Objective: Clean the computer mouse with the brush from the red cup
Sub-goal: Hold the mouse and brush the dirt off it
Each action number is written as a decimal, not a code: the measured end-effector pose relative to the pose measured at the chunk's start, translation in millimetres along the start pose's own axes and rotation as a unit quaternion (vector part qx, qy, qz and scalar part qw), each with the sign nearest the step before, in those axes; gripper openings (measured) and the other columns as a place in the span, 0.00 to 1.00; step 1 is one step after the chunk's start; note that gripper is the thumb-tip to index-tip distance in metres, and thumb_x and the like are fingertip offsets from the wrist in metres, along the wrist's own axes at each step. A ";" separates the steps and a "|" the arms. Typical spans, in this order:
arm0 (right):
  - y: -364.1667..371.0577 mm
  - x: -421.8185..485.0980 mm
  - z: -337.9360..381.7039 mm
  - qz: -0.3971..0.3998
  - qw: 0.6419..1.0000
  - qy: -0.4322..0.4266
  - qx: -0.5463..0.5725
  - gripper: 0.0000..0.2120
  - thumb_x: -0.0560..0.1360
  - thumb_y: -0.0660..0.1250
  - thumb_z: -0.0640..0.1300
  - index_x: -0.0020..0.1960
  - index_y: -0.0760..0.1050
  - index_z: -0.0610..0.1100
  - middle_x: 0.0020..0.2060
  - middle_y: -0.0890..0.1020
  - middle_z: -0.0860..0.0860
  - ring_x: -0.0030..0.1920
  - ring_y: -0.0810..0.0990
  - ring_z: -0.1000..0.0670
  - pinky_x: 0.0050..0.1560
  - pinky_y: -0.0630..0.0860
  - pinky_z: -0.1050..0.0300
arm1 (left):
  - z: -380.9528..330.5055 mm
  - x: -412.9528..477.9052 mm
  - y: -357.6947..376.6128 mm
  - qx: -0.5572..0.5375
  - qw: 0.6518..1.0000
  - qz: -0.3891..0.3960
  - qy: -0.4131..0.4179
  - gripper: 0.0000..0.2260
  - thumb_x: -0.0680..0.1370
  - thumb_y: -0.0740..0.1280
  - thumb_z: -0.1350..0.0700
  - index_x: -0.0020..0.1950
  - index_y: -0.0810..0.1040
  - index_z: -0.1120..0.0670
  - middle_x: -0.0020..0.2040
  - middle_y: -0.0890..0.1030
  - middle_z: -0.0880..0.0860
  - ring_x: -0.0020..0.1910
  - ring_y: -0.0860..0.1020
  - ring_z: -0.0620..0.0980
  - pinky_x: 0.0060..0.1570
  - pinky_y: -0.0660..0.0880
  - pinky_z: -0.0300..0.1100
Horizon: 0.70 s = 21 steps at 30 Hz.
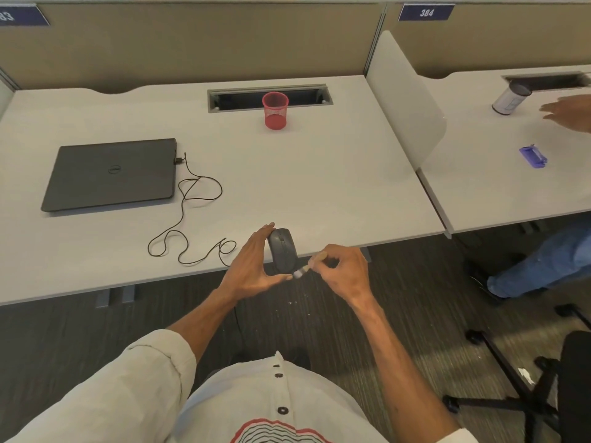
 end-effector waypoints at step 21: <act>-2.2 -21.6 -11.0 -0.037 0.978 0.037 0.201 0.04 0.79 0.79 0.46 0.54 0.90 0.50 0.42 0.90 0.58 0.40 0.87 0.53 0.43 0.82 0.65 | -10.7 -7.8 5.5 0.000 1.000 -0.017 -0.022 0.58 0.70 0.81 0.32 0.89 0.53 0.50 0.89 0.59 0.50 0.86 0.63 0.53 0.85 0.65 0.56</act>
Point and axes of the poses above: each hand's wrist, its own x-axis towards the middle knuckle, its own y-axis out of the palm, z = x × y, the point moved 6 cm from there along x, towards the middle knuckle
